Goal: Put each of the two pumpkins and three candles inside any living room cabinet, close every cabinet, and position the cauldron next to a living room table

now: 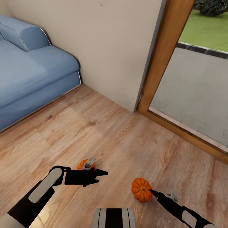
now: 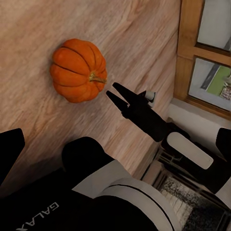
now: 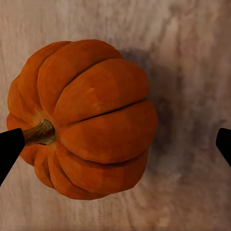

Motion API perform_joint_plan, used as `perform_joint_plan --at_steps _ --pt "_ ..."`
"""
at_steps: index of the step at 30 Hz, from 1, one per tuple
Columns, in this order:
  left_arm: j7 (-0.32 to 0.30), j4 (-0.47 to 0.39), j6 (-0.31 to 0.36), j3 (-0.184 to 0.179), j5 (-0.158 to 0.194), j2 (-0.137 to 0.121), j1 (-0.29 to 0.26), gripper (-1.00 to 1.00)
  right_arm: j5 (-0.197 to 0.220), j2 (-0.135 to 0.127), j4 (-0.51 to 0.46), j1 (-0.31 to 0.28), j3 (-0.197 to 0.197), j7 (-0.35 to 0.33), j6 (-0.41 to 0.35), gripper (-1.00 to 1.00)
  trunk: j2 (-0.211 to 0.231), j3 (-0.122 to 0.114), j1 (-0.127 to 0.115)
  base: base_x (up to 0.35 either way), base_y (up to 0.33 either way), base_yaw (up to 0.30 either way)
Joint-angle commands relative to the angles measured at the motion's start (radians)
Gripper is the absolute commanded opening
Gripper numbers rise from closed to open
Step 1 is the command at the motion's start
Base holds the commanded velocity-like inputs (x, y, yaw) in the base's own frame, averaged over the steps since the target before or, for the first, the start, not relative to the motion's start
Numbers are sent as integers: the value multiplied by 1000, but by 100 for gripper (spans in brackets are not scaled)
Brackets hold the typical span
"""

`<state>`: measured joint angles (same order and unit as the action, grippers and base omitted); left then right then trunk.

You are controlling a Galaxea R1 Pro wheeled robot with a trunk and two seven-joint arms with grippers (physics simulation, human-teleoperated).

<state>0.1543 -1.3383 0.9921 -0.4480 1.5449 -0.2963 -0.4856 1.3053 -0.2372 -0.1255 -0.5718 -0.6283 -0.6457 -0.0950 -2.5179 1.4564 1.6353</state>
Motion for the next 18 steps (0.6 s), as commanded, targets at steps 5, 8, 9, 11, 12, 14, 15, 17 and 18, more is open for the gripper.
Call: perform_joint_plan --at_steps 5,8,9,11,12,14,15,17,18 --pt "10 -1 0 -1 11 0 -1 100 10 -1 0 0 -4 -3 -8 100 0 1 0 60 30 0" --pt "10 -1 0 -1 11 0 -1 100 9 -1 0 0 -4 -3 -7 100 0 1 0 47 29 0" --pt "10 -1 0 -1 11 0 -1 100 9 -1 0 0 -4 -2 -7 100 0 1 0 18 11 0" --pt "10 -1 0 -1 11 0 -1 100 9 0 0 0 -4 -2 -6 100 0 1 0 9 6 0" --pt "10 -1 0 -1 11 0 -1 100 9 1 0 0 -4 -2 -6 100 0 1 0 19 3 0" --pt "10 -1 0 -1 11 0 -1 100 9 1 0 0 -4 -2 -6 100 0 1 0 38 1 0" --pt "10 -1 0 -1 11 0 -1 100 9 1 0 0 -4 -2 -6 100 0 1 0 21 1 0" --pt "10 -1 0 -1 11 0 -1 100 9 1 0 0 -4 -2 -6 100 0 1 0 13 0 0" --pt "10 -1 0 -1 11 0 -1 100 10 1 0 0 -4 -2 -6 100 0 1 0 5 0 0"
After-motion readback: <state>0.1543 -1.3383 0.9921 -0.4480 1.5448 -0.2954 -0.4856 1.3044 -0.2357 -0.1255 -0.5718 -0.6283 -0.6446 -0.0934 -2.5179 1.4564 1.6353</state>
